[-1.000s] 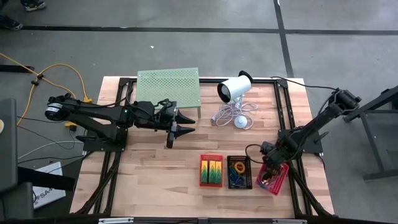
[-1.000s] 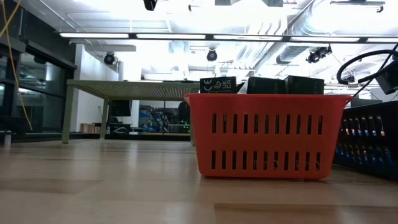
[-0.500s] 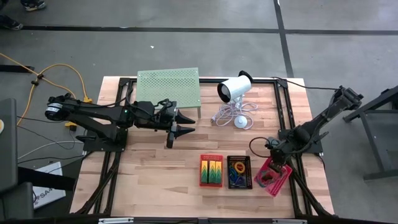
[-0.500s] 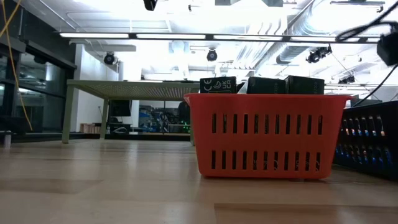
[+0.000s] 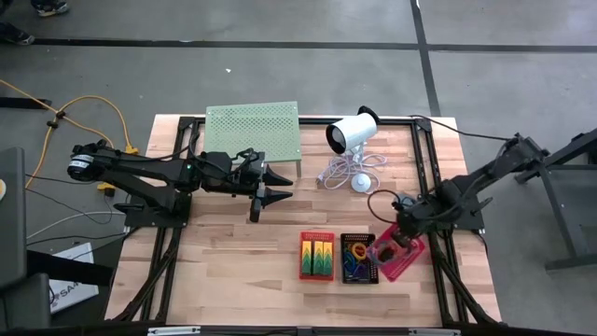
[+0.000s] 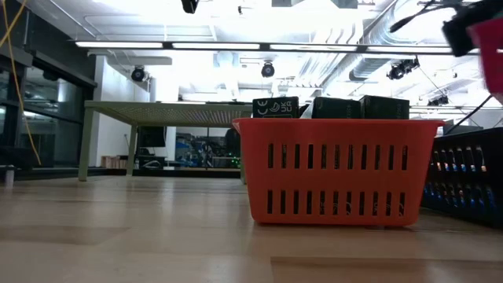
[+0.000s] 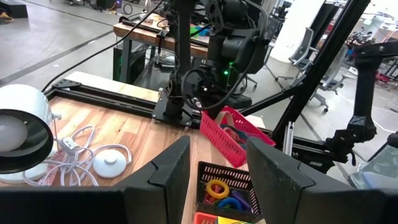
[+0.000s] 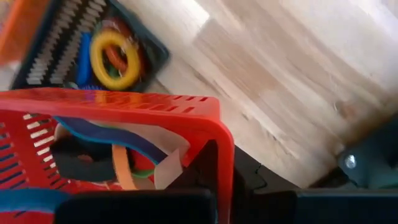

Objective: Pick & Place Office Desk Supplies
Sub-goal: Put the red basket on the shelf

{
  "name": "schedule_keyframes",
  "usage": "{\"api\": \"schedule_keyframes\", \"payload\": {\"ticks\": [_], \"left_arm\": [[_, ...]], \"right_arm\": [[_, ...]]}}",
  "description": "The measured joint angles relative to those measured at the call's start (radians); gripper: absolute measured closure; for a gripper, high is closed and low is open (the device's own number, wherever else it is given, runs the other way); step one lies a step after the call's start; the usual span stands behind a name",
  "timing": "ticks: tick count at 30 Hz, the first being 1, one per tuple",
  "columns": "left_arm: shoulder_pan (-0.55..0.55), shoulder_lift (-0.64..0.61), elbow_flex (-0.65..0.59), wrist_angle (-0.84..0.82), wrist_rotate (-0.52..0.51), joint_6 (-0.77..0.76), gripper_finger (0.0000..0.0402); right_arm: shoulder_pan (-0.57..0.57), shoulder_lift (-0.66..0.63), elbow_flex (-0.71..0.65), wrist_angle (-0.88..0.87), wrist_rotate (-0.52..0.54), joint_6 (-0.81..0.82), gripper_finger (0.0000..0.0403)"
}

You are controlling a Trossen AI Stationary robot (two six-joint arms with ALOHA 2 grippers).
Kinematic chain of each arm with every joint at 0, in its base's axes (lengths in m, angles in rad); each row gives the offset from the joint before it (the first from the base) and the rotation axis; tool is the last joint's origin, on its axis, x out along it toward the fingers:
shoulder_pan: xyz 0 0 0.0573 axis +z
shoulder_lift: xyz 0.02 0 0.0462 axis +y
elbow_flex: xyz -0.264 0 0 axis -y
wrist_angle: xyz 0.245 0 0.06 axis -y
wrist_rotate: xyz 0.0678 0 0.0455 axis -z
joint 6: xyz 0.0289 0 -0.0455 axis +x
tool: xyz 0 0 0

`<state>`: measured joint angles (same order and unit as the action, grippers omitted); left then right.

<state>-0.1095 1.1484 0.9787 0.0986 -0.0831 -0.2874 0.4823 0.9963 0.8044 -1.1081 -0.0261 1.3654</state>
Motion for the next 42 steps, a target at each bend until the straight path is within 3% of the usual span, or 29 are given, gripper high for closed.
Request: {"api": "schedule_keyframes", "payload": {"ticks": [21, 26, 42], "left_arm": [[0.0, 0.0, 0.0, 0.0, 0.0, 0.0, 0.0249], [0.0, 0.0, 0.0, 0.0, 0.0, 0.0, 0.0249], [0.0, 0.0, 0.0, 0.0, 0.0, 0.0, 0.0249]], "right_arm": [[-0.526, 0.426, 0.425, 0.057, -0.022, -0.494, 0.04], [-0.593, 0.449, 0.44, 0.103, -0.064, -0.529, 0.04], [-0.705, 0.45, 0.44, 0.088, -0.058, -0.522, 0.04]]}}
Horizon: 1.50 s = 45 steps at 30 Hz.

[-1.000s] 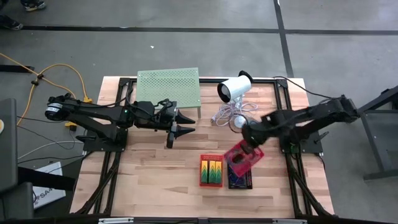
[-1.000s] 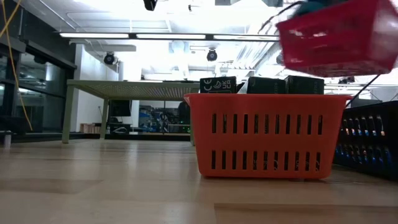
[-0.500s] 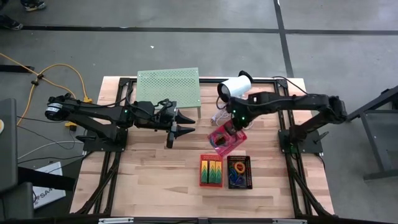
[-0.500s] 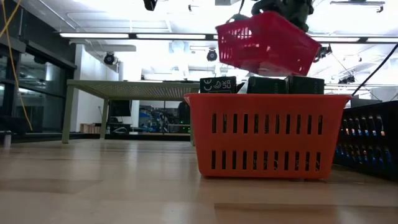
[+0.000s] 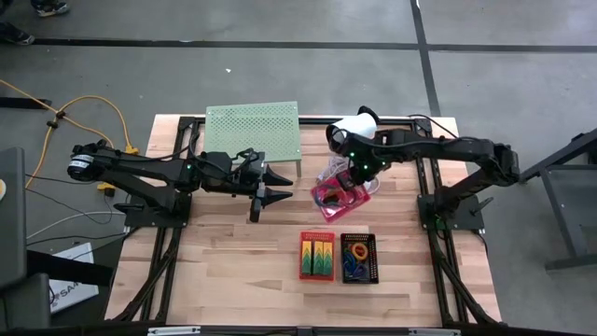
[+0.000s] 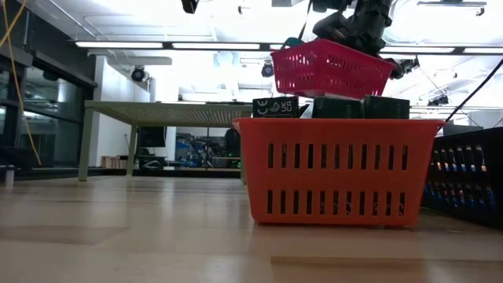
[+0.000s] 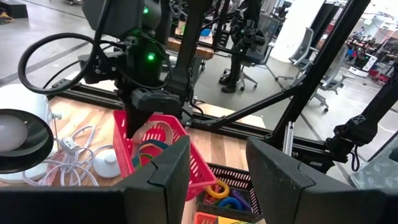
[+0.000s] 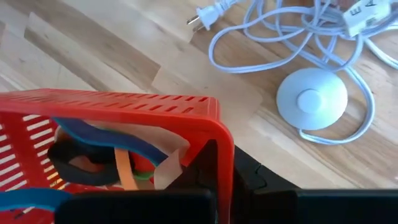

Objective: Pick & Place Office Desk Supplies
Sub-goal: Put the red basket on the shelf

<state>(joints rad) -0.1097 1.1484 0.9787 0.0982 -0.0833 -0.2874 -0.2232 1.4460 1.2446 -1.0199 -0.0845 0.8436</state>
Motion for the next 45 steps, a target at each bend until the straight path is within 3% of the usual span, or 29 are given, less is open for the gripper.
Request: {"api": "schedule_keyframes", "payload": {"ticks": [25, 34, 45], "left_arm": [[0.008, 0.0, 0.0, -0.006, 0.001, 0.003, 0.0249], [0.016, 0.0, 0.0, -0.085, 0.001, 0.004, 0.0249], [0.011, 0.009, 0.0, -0.177, 0.001, 0.122, 0.0249]], "right_arm": [[-0.008, 0.0, 0.0, -0.016, 0.03, -0.01, 0.04], [-0.008, 0.0, -0.001, -0.016, 0.03, -0.011, 0.04], [-0.008, 0.0, -0.001, -0.016, 0.03, -0.011, 0.04]]}}
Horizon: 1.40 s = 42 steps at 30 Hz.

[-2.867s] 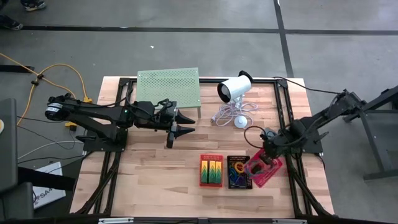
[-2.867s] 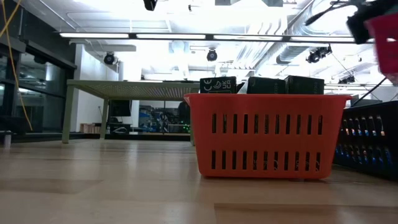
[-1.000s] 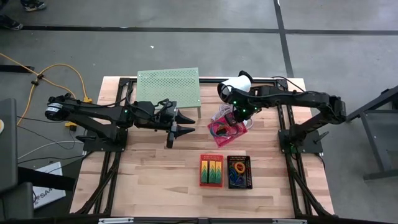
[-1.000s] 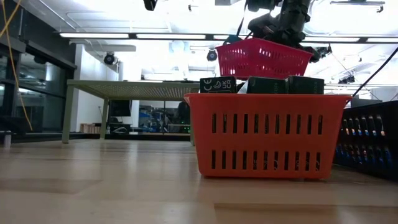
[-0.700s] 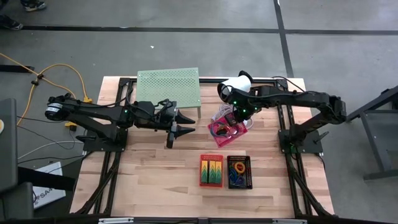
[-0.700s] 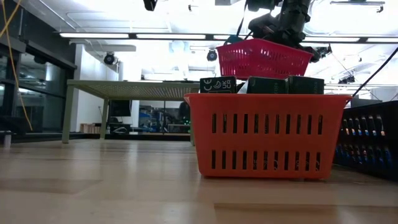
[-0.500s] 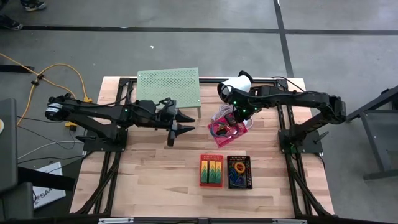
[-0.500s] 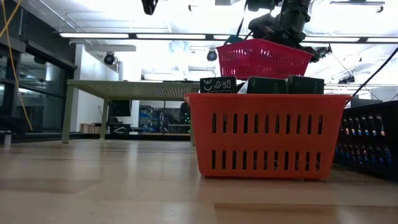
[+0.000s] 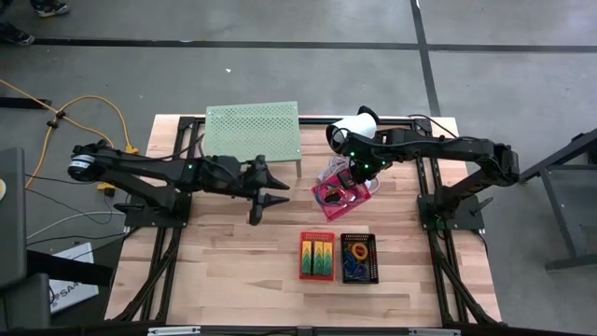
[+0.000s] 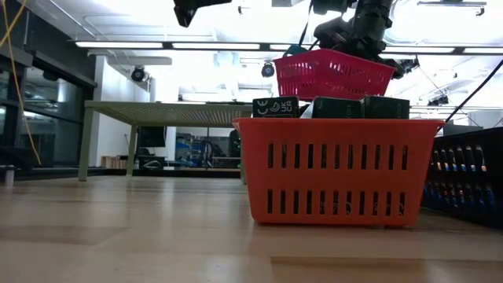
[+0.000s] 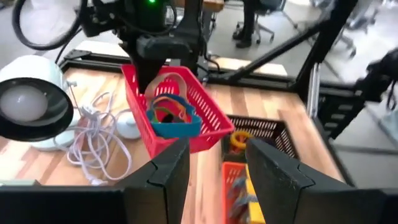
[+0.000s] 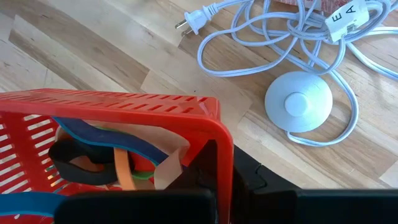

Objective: Pick & Place Office Desk Supplies
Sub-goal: Put the red basket on the shelf

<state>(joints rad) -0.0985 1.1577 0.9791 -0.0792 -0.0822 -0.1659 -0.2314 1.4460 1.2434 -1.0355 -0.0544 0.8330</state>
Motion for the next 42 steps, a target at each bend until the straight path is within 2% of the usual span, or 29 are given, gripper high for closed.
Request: {"api": "schedule_keyframes", "payload": {"ticks": [4, 8, 14, 19, 25, 31, 34, 42], "left_arm": [[-0.02, 0.015, 0.001, -0.001, 0.006, 0.039, 0.0249], [-0.04, 0.036, 0.016, -0.018, 0.068, 0.095, 0.025], [-0.057, 0.08, 0.121, -0.166, 0.064, 0.148, 0.025], [-0.076, 0.188, 0.256, -0.277, 0.051, 0.237, 0.025], [-0.121, 0.345, 0.372, -0.33, 0.036, 0.432, 0.025], [-0.166, 0.514, 0.519, -0.453, -0.109, 0.561, 0.025], [-0.175, 0.578, 0.584, -0.526, -0.13, 0.608, 0.025], [-0.18, 0.621, 0.618, -0.541, -0.101, 0.638, 0.025]], "right_arm": [[0.0, 0.0, 0.0, 0.001, 0.0, 0.0, 0.04], [0.0, 0.0, 0.0, 0.002, 0.0, 0.0, 0.04], [0.0, 0.0, 0.0, 0.004, 0.0, 0.0, 0.04], [0.0, 0.0, 0.0, 0.01, 0.001, -0.001, 0.04], [0.0, 0.0, 0.0, 0.014, 0.0, -0.001, 0.04], [0.0, 0.0, 0.0, 0.0, 0.0, 0.0, 0.04], [0.0, 0.0, 0.0, -0.01, -0.001, 0.001, 0.04], [0.027, 0.0, 0.0, -0.052, -0.001, 0.004, 0.04]]}}
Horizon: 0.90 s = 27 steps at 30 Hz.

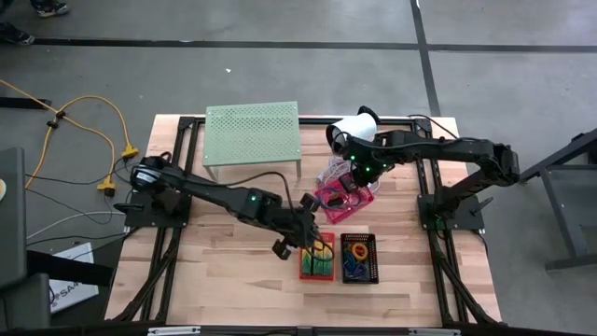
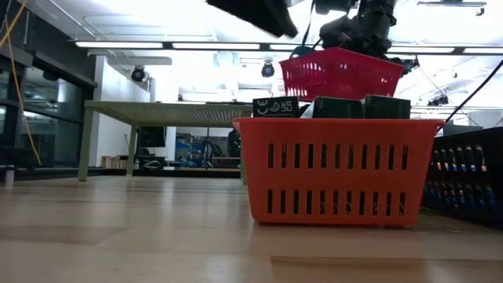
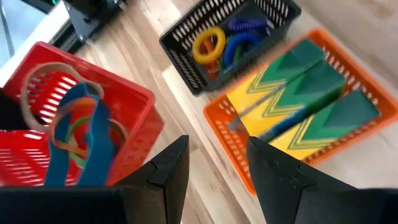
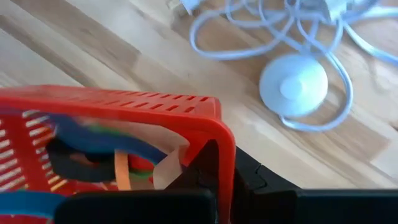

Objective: Pick & Place Office Desk Supplies
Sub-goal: Put the red basket on the shelf

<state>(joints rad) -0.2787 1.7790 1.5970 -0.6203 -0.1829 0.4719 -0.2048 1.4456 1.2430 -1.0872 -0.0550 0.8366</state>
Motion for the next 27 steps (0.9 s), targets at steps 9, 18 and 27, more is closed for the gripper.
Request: {"api": "schedule_keyframes", "payload": {"ticks": [9, 18, 27], "left_arm": [[0.015, 0.012, 0.0, 0.083, 0.056, 0.037, 0.025], [0.062, 0.028, 0.0, 0.168, 0.136, 0.055, 0.025], [0.09, 0.07, 0.0, 0.184, 0.153, 0.081, 0.025]], "right_arm": [[0.024, 0.0, 0.0, -0.109, 0.003, 0.037, 0.04], [0.041, 0.0, 0.0, -0.114, 0.009, 0.035, 0.04], [0.041, 0.0, 0.0, -0.105, 0.004, 0.035, 0.04]]}}
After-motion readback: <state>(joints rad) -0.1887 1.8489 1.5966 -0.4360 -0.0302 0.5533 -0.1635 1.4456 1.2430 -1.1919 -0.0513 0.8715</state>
